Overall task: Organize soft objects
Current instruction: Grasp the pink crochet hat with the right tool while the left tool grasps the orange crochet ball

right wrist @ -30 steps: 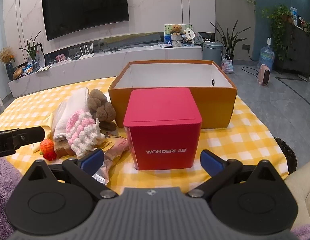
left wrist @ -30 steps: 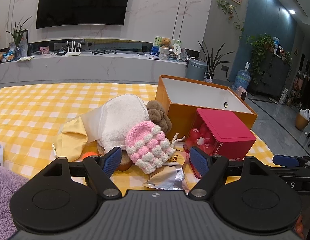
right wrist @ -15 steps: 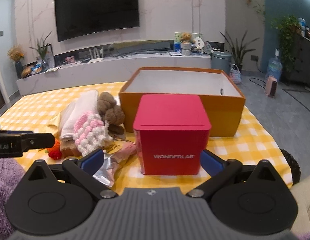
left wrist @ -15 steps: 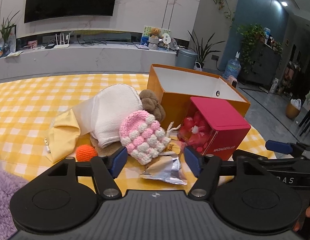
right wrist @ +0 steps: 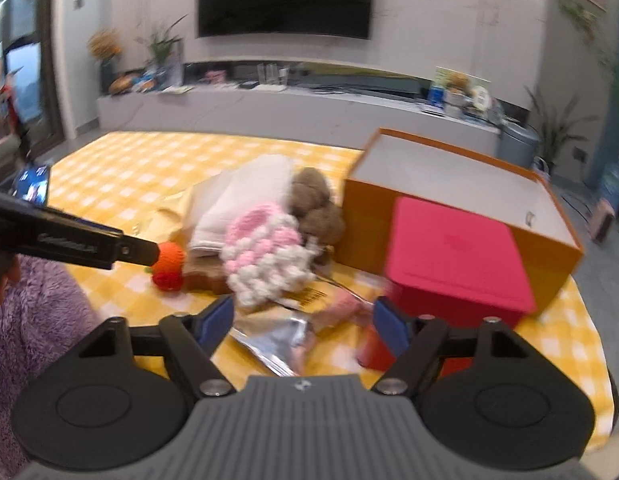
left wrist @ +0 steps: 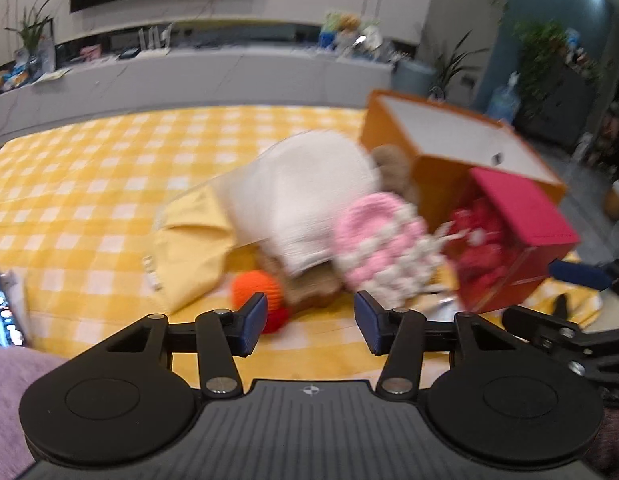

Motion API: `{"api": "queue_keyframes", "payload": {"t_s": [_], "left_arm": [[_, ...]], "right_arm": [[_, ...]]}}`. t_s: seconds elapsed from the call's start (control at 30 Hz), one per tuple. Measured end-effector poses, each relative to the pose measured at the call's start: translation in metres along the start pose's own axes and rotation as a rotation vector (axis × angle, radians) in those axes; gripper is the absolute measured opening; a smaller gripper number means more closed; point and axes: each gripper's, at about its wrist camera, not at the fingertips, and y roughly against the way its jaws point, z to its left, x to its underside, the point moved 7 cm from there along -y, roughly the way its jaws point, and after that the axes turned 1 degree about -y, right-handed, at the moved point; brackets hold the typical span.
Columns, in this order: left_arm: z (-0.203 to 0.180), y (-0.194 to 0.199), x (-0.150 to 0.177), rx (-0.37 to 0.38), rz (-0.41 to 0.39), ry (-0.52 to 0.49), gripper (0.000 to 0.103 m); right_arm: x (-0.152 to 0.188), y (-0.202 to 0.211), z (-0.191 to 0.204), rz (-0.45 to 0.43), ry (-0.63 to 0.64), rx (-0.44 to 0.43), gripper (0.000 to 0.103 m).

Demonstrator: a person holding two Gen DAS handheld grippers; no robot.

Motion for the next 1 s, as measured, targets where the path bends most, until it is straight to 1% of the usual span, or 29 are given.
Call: {"api": "queue_keyframes", "payload": {"t_s": [0.03, 0.1, 0.2, 0.3, 0.43, 0.53, 0.6, 0.67, 0.73, 0.8, 0.9, 0.93, 0.97, 1.0], "left_arm": [[0.005, -0.004, -0.001, -0.013, 0.016, 0.003, 0.060], [0.013, -0.009, -0.003, -0.013, 0.032, 0.008, 0.060], [0.022, -0.021, -0.007, -0.027, 0.042, 0.015, 0.060], [0.030, -0.034, -0.007, -0.026, 0.056, 0.050, 0.060], [0.035, -0.045, -0.002, -0.020, 0.063, 0.085, 0.060], [0.035, -0.054, 0.002, -0.043, 0.078, 0.065, 0.060], [0.034, -0.057, 0.001, -0.040, 0.077, 0.060, 0.060], [0.032, -0.062, 0.002, -0.060, 0.089, 0.045, 0.060], [0.030, -0.066, 0.004, -0.069, 0.112, 0.029, 0.060], [0.029, -0.067, 0.005, -0.058, 0.117, 0.030, 0.060], [0.029, -0.066, 0.005, -0.056, 0.118, 0.039, 0.055], [0.029, -0.066, 0.004, -0.058, 0.117, 0.038, 0.051], [0.028, -0.065, 0.004, -0.061, 0.115, 0.038, 0.047], [0.030, -0.067, 0.004, -0.063, 0.115, 0.039, 0.047]], "right_arm": [[-0.002, -0.004, 0.005, 0.003, 0.019, -0.008, 0.084], [-0.007, -0.014, 0.016, 0.010, 0.071, -0.020, 0.088], [-0.012, -0.034, 0.032, 0.024, 0.170, -0.020, 0.089], [-0.015, -0.052, 0.040, 0.029, 0.247, 0.005, 0.089], [-0.013, -0.077, 0.046, 0.029, 0.326, 0.077, 0.090], [-0.011, -0.093, 0.049, 0.037, 0.346, 0.103, 0.090], [-0.010, -0.101, 0.051, 0.050, 0.318, 0.084, 0.090], [-0.010, -0.107, 0.053, 0.049, 0.299, 0.076, 0.090], [-0.009, -0.113, 0.058, 0.041, 0.327, 0.091, 0.089], [-0.008, -0.118, 0.062, 0.028, 0.356, 0.107, 0.089], [-0.006, -0.124, 0.065, 0.016, 0.402, 0.137, 0.086], [-0.005, -0.125, 0.065, 0.017, 0.413, 0.143, 0.084], [-0.004, -0.127, 0.065, 0.019, 0.420, 0.148, 0.084], [-0.003, -0.127, 0.065, 0.017, 0.424, 0.150, 0.084]]}}
